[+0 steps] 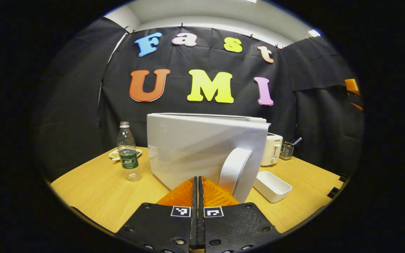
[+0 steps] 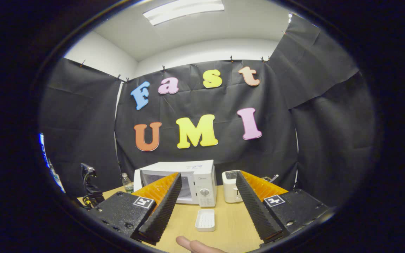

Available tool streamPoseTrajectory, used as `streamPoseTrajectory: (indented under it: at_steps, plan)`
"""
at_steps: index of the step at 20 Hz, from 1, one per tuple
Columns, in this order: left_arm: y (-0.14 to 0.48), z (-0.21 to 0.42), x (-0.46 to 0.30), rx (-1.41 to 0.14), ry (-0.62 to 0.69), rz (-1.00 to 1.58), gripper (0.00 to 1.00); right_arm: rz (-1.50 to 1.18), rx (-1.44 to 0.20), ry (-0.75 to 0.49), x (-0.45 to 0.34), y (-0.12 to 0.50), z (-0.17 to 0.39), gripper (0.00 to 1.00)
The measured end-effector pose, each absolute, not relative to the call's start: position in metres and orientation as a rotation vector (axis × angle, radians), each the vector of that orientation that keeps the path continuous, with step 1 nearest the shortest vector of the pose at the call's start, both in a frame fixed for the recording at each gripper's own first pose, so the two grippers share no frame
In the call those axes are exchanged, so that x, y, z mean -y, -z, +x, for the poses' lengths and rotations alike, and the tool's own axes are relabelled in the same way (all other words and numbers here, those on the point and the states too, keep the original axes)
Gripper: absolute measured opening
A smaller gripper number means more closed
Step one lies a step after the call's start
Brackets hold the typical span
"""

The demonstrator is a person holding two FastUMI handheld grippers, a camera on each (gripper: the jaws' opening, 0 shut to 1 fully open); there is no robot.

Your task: Open the microwave oven with the left hand, put the food in, and close the microwave oven.

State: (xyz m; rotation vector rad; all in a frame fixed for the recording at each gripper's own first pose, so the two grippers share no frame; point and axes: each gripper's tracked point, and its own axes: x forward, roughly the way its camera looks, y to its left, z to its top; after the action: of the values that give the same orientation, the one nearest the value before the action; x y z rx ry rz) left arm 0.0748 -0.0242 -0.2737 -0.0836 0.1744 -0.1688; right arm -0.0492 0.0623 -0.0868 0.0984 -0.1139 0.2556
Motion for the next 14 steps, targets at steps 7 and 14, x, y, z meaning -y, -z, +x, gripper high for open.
streamPoseTrajectory:
  at_steps: [7, 14]
  plan:
    - [0.275, 0.129, 0.079, -0.183, 0.217, -0.090, 0.00, 0.117, 0.119, -0.238, -0.034, 0.095, -0.044, 0.98]
    - [0.280, 0.178, 0.099, -0.199, 0.234, -0.165, 0.00, 0.083, 0.059, -0.259, -0.024, 0.107, -0.028, 0.99]
